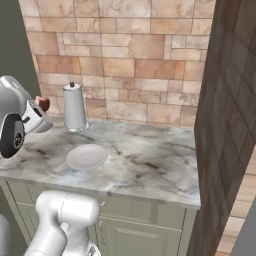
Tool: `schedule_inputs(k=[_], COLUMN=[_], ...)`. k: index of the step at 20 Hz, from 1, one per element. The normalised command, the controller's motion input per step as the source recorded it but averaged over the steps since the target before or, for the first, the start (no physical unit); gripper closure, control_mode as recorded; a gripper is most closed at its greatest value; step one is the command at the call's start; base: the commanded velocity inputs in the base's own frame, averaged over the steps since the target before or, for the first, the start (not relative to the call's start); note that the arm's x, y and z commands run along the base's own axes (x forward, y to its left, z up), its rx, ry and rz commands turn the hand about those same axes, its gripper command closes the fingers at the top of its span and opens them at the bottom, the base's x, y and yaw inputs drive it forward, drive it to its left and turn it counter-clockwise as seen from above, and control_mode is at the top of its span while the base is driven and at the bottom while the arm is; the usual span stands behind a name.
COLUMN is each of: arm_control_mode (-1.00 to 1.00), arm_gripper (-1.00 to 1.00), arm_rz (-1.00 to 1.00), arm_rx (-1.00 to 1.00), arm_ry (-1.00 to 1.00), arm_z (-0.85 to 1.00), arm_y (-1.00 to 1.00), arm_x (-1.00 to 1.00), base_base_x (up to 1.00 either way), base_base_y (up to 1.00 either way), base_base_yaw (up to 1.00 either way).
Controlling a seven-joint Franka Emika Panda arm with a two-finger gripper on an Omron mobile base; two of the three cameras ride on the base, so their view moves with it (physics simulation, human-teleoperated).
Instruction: Place the steak on the counter behind the older steak on the same shelf of the fridge to maintain FIFO order. Close the fridge door when finished.
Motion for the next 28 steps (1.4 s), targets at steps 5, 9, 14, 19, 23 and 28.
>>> schedule_inputs(k=[5, 9, 14, 19, 23, 28], arm_control_mode=[-1.00, 1.00, 1.00, 1.00, 1.00, 1.00], arm_gripper=[1.00, 1.00, 1.00, 1.00, 1.00, 1.00], arm_rz=[-0.04, 0.00, 0.00, 0.00, 0.00, 0.00], arm_rx=[0.01, 0.00, 0.00, 0.00, 0.00, 0.00], arm_ry=[-0.13, 0.00, 0.00, 0.00, 0.00, 0.00], arm_z=[0.00, 0.00, 0.00, 0.00, 0.00, 0.00], arm_y=[-0.38, 0.00, 0.00, 0.00, 0.00, 0.00], arm_x=[-0.80, 0.00, 0.00, 0.00, 0.00, 0.00], base_base_x=[0.00, -0.97, -0.88, -0.79, -0.77, -0.93], base_base_y=[0.00, -0.24, 0.00, 0.00, 0.05, 0.07], base_base_yaw=[0.00, -0.10, -0.14, -0.12, 0.00, 0.00])
